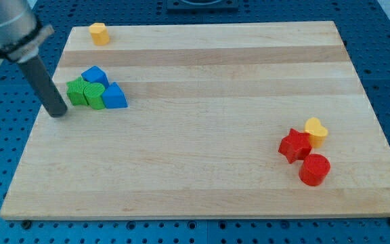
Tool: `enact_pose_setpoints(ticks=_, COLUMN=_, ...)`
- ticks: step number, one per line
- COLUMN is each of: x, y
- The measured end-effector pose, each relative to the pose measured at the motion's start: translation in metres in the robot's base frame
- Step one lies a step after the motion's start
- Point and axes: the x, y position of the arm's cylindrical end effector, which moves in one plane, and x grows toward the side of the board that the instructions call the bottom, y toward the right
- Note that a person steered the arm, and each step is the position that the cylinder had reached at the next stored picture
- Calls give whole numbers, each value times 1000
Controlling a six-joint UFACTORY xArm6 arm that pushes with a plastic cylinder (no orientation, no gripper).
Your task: Slide the triangle towards the top center
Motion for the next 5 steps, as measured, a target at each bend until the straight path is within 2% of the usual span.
enact_pose_setpoints(ticks=1, x=4, y=48)
enact_pose_setpoints(ticks=2, x=3, y=68)
enact_pose_setpoints(ticks=5, x=-16, y=68)
